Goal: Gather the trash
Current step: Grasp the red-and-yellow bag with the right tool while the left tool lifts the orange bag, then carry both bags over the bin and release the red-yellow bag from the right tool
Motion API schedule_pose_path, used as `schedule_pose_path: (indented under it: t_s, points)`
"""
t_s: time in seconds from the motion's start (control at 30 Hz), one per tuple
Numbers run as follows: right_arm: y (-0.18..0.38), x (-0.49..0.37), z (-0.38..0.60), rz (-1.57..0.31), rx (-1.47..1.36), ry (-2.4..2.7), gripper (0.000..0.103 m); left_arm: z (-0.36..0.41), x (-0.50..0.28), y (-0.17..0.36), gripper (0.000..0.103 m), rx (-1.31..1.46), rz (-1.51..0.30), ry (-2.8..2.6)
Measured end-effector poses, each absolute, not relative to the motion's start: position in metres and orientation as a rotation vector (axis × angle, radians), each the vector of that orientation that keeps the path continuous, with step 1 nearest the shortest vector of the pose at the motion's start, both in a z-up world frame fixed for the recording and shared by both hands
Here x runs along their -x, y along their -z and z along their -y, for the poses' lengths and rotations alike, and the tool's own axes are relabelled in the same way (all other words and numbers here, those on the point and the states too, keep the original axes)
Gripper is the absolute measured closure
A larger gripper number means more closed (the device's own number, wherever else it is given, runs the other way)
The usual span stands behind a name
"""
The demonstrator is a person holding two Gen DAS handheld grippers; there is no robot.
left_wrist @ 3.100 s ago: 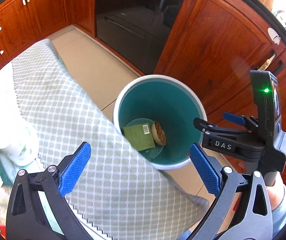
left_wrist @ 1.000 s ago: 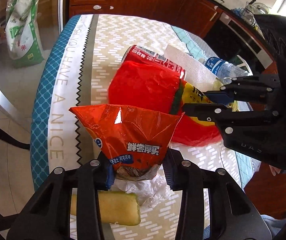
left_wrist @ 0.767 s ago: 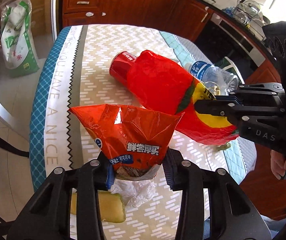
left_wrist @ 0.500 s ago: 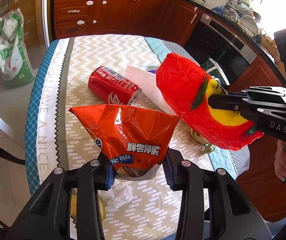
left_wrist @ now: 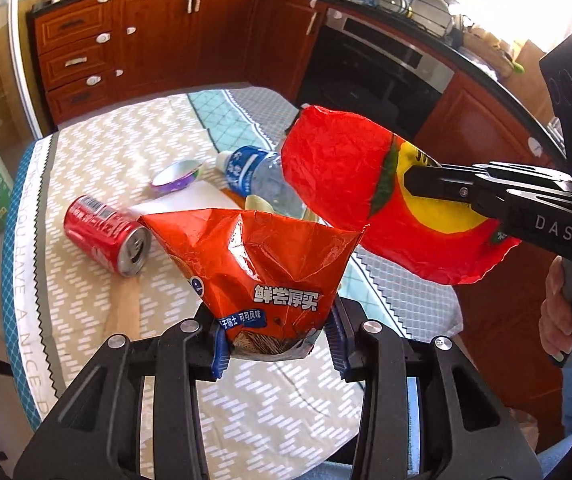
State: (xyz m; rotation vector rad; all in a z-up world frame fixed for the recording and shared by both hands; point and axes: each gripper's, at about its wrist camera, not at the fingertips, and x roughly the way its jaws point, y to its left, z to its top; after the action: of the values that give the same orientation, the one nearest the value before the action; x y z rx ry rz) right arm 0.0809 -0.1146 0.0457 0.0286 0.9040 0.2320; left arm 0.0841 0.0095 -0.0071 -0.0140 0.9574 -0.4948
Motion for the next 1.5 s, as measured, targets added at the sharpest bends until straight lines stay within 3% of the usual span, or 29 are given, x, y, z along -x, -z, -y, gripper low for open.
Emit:
schedule_pose_path:
  t_s: [0.8,1.33,1.47,1.5]
  points:
    - [-0.058,-0.047,0.27,-0.796,-0.211,0.038,0.097,0.14,-0.102,-0.001,0.063,-0.144,-0.973,0.735]
    - [0.04,-0.071,0.403,-0.927,-0.39,0.22,0.097,0.276,-0.154,0.044,0.063,-0.296,-1.084,0.844]
    - [0.063,-0.084,0.422,-0.958,-0.436,0.225,0.091,0.298,-0.171,0.055,0.063,-0.305,-1.111,0.86]
    - [0.066,-0.086,0.426,-0.963,-0.447,0.226,0.081,0.303,-0.175,0.059,0.063,-0.308,-1.117,0.861]
